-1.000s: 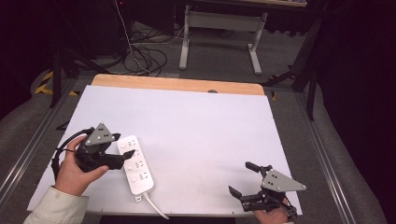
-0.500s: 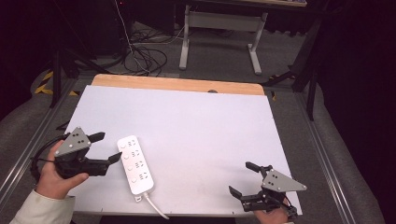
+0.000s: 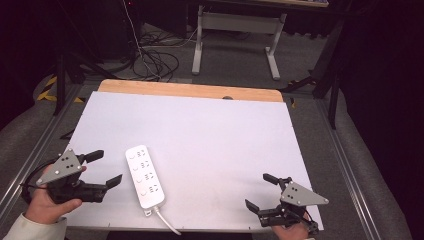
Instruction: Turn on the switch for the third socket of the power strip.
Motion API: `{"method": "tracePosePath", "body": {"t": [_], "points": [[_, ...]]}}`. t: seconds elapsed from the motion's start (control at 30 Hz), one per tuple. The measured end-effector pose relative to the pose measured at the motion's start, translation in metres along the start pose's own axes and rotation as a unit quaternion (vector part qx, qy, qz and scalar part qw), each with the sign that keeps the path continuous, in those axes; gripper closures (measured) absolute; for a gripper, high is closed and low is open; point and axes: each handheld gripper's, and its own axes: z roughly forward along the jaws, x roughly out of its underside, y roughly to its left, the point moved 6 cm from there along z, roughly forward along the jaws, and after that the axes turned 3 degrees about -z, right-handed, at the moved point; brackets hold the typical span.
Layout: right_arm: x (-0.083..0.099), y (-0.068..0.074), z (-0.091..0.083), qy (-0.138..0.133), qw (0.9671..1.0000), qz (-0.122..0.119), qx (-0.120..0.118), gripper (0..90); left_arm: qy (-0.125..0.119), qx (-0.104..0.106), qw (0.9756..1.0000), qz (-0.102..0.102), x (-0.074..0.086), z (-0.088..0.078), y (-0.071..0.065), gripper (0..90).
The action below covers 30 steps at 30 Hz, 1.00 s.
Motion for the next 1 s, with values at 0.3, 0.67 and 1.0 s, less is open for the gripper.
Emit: {"method": "tracePosePath", "body": {"t": [0.3,0.67,1.0], "points": [[0.000,0.000,0.001,0.000,1.0000,-0.001,-0.001,5.2,-0.003,0.001,1.0000,-0.008,0.030,-0.011,0.013,7.7],[0.001,0.000,0.001,0.002,1.0000,0.001,-0.003,5.2,-0.003,-0.003,0.9997,-0.025,0.060,-0.017,0.021,4.2],[0.003,-0.002,0.003,0.009,1.0000,0.002,-0.001,4.6,0.015,-0.017,0.9997,-0.007,0.084,-0.001,0.021,5.3]]}}
